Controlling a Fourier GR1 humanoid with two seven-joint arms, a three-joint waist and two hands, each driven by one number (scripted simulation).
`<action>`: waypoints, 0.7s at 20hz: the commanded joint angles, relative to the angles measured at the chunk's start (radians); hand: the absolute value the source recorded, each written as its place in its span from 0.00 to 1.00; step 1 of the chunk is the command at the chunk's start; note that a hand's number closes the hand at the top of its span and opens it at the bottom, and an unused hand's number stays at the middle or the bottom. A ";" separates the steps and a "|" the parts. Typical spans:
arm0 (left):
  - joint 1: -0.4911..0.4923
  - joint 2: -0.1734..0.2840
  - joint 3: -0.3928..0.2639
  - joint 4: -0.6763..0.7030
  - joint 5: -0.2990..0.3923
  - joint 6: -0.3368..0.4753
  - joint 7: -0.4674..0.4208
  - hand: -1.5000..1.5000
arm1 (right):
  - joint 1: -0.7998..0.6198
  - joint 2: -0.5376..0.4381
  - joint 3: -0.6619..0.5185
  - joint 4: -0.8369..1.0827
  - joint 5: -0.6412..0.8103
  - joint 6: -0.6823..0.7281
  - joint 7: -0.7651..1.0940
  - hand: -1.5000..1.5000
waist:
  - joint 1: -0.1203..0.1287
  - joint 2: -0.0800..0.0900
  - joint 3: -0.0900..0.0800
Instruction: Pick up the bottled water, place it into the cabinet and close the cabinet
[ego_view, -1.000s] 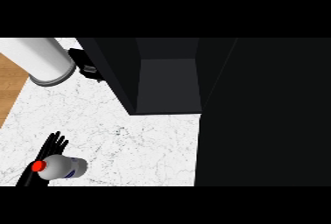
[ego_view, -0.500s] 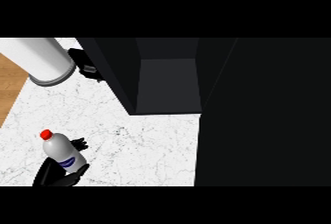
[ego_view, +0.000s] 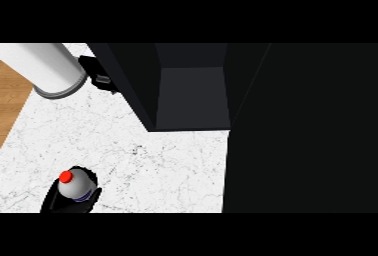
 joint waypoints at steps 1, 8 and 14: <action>-0.040 -0.024 -0.027 0.035 -0.006 -0.104 -0.124 1.00 | 0.035 -0.028 -0.021 -0.122 -0.042 0.007 0.041 0.00 | -0.002 0.003 -0.003; -0.095 -0.206 -0.031 0.012 0.034 0.247 -0.158 1.00 | 0.054 -0.029 0.020 -0.150 -0.013 -0.018 0.068 0.00 | 0.001 0.002 -0.002; -0.160 -0.210 -0.146 0.009 0.158 0.291 -0.069 1.00 | 0.074 -0.026 0.035 -0.111 -0.004 -0.005 -0.005 0.00 | 0.000 -0.004 0.000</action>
